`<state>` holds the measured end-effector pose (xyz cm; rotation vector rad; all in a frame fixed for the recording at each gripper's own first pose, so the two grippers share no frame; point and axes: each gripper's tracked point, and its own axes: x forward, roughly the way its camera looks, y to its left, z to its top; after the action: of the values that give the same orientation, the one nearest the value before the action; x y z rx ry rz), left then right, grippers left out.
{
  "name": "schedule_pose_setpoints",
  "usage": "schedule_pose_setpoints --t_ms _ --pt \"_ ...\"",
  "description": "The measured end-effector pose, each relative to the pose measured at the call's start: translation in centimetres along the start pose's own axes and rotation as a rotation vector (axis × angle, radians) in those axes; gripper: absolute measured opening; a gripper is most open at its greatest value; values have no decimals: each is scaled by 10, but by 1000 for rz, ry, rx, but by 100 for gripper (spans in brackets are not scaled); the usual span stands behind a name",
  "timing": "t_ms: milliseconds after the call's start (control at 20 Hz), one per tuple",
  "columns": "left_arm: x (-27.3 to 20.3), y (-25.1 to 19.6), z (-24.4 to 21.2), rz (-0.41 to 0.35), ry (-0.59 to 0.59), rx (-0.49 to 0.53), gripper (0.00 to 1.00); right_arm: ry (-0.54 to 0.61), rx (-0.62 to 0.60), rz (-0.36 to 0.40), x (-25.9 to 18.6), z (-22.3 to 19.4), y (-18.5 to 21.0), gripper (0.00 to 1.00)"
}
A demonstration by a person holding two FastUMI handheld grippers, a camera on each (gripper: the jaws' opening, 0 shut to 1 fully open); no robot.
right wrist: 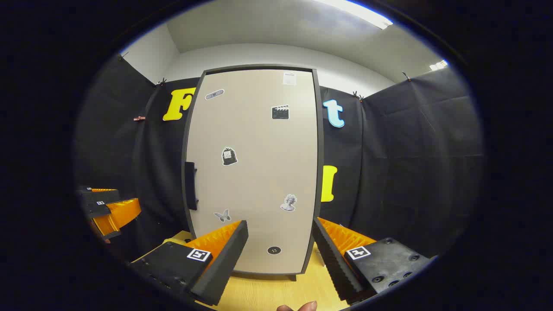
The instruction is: Open the cabinet door with the right hand, grasp the bottle in the cabinet with the left hand and place it on the coaster, then close the cabinet door with the right hand.
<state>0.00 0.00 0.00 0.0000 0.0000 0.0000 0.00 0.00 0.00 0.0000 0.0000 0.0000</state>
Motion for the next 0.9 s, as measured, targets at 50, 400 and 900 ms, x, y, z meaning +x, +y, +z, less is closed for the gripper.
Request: schedule_pose_setpoints --t_ms 50,400,900 --pt "-1 2 0 1 0 -4 95 -2 -1 3 -1 1 3 98" --pt "-5 15 3 21 -5 -1 95 -2 0 13 -6 3 12 98" --pt "-11 17 3 21 -4 -1 95 -4 -1 5 -11 5 10 98"
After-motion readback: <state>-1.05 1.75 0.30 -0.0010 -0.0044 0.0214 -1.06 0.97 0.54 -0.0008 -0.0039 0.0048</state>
